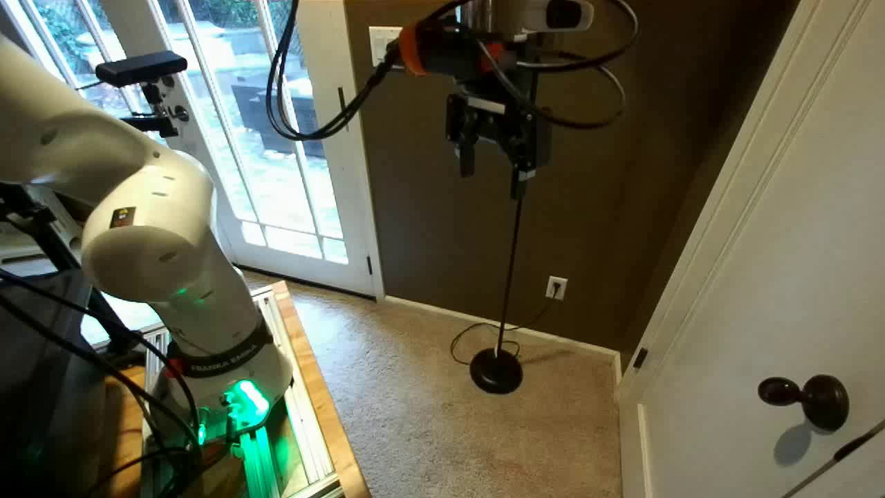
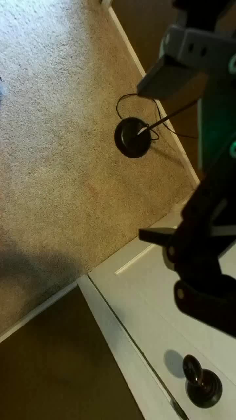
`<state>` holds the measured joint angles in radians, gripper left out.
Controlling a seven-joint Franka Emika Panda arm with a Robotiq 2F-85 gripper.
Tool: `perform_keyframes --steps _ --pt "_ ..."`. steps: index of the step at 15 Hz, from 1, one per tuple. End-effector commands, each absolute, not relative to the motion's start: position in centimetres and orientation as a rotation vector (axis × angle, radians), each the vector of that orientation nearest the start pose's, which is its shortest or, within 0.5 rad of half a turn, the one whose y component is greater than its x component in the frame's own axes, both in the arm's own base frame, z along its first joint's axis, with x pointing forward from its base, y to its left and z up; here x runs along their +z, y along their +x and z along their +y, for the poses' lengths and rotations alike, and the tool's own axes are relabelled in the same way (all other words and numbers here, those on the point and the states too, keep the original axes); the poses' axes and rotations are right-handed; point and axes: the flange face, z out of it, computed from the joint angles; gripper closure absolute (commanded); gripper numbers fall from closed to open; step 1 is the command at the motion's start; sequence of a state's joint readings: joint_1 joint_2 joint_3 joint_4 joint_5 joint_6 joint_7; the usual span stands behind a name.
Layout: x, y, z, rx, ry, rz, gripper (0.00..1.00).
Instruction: Turn on the light switch.
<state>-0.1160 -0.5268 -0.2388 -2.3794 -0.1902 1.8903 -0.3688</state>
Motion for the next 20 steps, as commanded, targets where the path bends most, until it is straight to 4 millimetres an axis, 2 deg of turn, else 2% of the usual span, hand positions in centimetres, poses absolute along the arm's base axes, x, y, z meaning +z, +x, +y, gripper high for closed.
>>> perform_keyframes --steps 1,14,16,20 --pt "51.1 36.7 -16.0 -0.008 -3.205 -0.162 0.0" --pt "51.1 36.7 -16.0 -0.008 -3.205 -0.162 0.0" --pt "50.9 36.7 -17.5 0.009 -3.227 -0.048 0.0" --pt "50.5 36.3 -22.2 -0.057 -3.231 0.32 0.0"
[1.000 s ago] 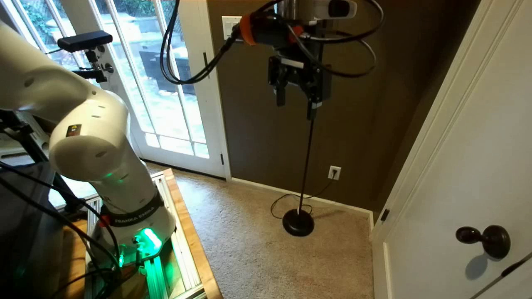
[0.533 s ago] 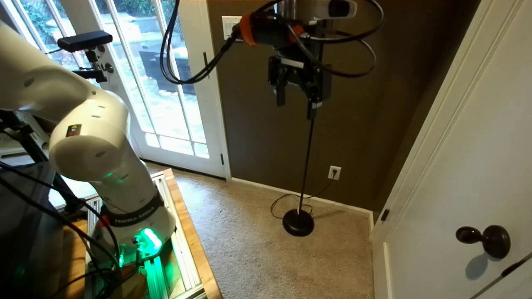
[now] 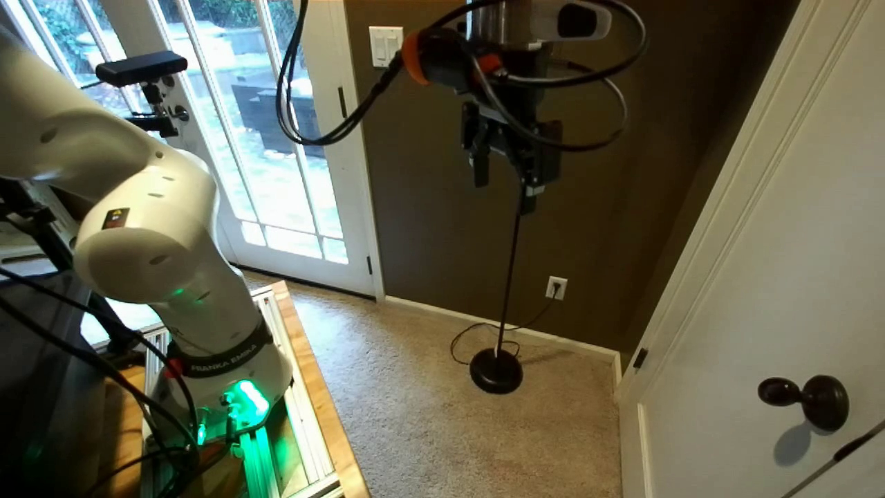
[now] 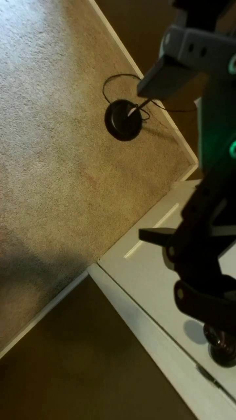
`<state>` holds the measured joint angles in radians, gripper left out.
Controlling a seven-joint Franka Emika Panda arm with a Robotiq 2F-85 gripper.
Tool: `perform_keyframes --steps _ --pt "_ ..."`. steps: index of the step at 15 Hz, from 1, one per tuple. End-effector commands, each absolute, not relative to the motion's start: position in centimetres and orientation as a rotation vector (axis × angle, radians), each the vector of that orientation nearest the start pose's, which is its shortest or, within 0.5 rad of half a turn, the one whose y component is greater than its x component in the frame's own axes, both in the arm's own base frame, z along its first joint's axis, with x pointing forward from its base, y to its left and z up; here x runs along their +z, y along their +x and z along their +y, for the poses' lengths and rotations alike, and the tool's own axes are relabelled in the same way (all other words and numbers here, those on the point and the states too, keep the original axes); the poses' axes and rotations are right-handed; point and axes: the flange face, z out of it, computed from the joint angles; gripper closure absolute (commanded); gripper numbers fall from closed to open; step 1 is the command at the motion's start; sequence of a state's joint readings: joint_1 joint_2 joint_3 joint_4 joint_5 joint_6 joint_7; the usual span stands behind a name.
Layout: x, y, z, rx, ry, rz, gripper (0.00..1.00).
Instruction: Turn on the light switch.
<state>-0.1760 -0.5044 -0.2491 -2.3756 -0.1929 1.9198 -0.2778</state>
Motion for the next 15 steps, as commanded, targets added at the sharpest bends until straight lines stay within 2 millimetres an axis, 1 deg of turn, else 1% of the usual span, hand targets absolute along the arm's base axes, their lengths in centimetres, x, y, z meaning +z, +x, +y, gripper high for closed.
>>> perform_keyframes --steps 1,2,3,4,5,6,11,12,14,15 --pt "50.4 36.3 -23.4 -0.083 -3.223 0.41 0.0" --pt "50.4 36.4 -24.7 -0.123 -3.215 0.494 0.0" --pt "50.5 36.6 -25.8 -0.161 -3.217 0.576 0.25" --pt "50.6 36.8 -26.7 -0.206 -3.221 0.648 0.26" --pt "50.7 37.2 -27.5 -0.234 -3.219 0.731 0.32" --pt "50.6 37.6 -28.2 -0.273 -3.225 0.803 0.41" --pt "50.3 39.6 -32.1 -0.417 -3.186 1.199 0.76" --pt "50.3 39.9 -33.1 -0.45 -3.173 1.275 0.84" --pt "50.7 40.0 -35.3 -0.502 -3.141 1.433 0.97" --pt "50.9 40.0 -36.4 -0.524 -3.12 1.514 1.0"
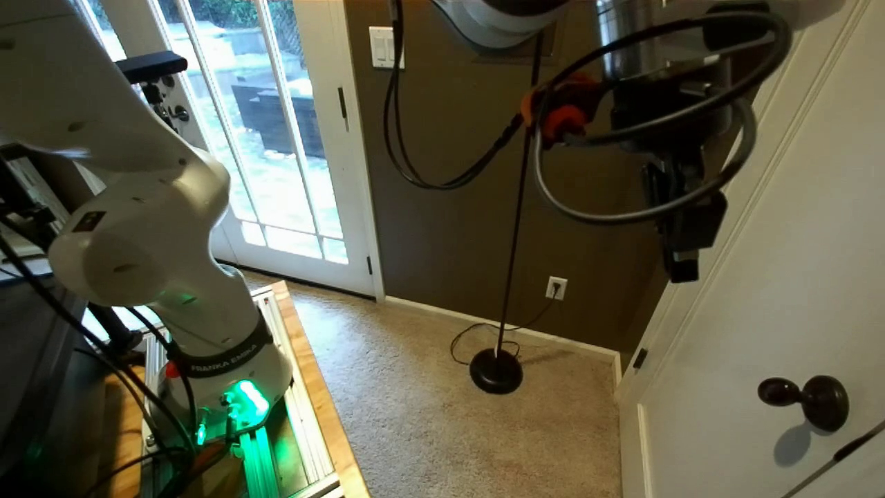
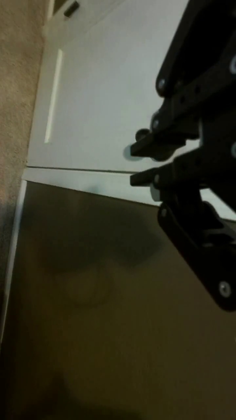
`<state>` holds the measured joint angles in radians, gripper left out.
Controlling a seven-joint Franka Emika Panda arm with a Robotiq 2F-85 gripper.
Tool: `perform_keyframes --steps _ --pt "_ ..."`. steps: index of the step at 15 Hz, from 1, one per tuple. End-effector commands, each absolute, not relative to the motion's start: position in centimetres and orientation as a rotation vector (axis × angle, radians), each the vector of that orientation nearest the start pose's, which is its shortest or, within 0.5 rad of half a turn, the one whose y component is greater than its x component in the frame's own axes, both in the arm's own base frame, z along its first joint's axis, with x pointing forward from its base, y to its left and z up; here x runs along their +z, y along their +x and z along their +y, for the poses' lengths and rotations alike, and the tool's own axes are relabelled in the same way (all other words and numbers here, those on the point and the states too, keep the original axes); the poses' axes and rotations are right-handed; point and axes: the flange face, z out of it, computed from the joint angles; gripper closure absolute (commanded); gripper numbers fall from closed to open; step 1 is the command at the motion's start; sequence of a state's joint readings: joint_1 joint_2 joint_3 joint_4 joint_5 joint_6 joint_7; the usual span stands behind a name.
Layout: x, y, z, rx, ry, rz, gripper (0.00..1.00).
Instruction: Turn on the light switch.
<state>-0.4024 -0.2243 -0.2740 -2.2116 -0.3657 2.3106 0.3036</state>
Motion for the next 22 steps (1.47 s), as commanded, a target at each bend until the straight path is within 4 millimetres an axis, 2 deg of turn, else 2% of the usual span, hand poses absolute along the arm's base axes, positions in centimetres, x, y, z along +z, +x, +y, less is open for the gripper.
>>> perform_keyframes --steps 1,4,5,7,12,17,22 --pt "51.3 39.8 -37.7 -0.549 -3.102 1.591 1.0" --pt "51.9 39.9 -40.8 -0.672 -3.032 1.809 1.0" --pt "51.6 39.1 -38.9 -0.593 -3.065 1.678 1.0" --pt "51.4 39.1 -39.5 -0.593 -3.064 1.697 0.99" --pt "51.4 39.4 -39.1 -0.595 -3.07 1.681 1.0" --pt "49.6 42.6 -41.0 -0.746 -3.054 1.686 1.0" --pt "48.1 45.1 -44.5 -0.877 -3.002 1.794 1.0"
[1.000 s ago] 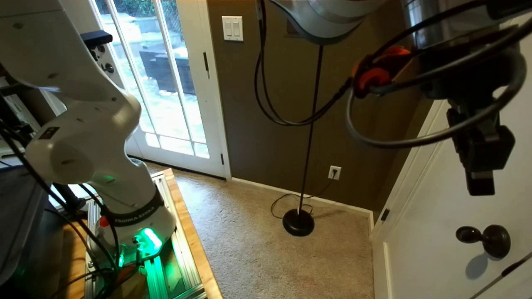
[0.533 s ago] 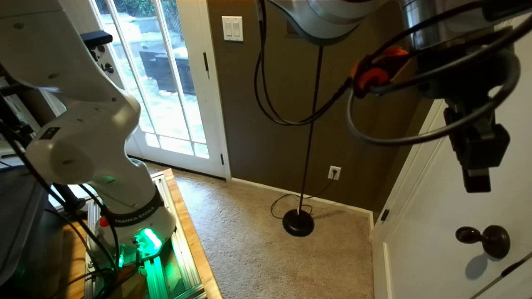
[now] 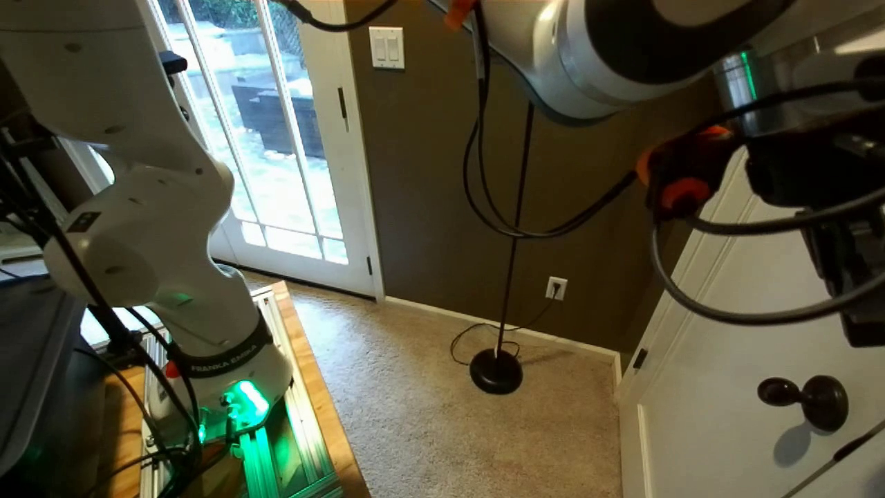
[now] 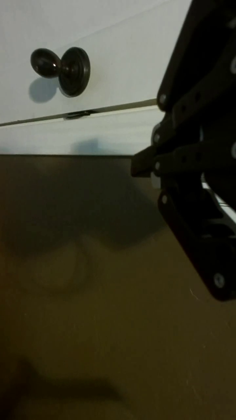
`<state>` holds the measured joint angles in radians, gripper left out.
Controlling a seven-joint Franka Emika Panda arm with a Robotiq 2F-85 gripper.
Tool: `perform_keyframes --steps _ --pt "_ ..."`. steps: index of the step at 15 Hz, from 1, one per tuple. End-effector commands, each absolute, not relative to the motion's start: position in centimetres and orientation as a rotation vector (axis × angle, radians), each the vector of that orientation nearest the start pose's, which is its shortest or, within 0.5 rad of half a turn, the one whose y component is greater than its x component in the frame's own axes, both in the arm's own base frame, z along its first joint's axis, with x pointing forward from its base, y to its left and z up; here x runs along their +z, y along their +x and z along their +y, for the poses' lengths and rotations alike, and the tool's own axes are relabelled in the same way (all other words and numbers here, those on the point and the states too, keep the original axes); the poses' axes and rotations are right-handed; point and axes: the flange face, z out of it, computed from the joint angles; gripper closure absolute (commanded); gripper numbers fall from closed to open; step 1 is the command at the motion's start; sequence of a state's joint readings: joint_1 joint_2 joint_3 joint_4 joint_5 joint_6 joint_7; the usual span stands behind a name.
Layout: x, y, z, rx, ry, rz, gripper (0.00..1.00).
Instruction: Turn on the light switch.
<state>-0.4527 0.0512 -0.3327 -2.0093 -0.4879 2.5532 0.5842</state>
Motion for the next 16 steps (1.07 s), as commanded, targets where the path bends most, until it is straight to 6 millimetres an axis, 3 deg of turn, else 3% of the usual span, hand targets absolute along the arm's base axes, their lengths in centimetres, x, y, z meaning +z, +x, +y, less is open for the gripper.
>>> perform_keyframes --steps 1,7,16 --pt "48.0 45.4 -45.3 -0.889 -2.985 1.829 1.0" --pt "47.7 46.6 -49.2 -1.016 -2.906 1.991 1.0" --pt "47.8 47.6 -51.5 -1.142 -2.858 2.116 1.0"
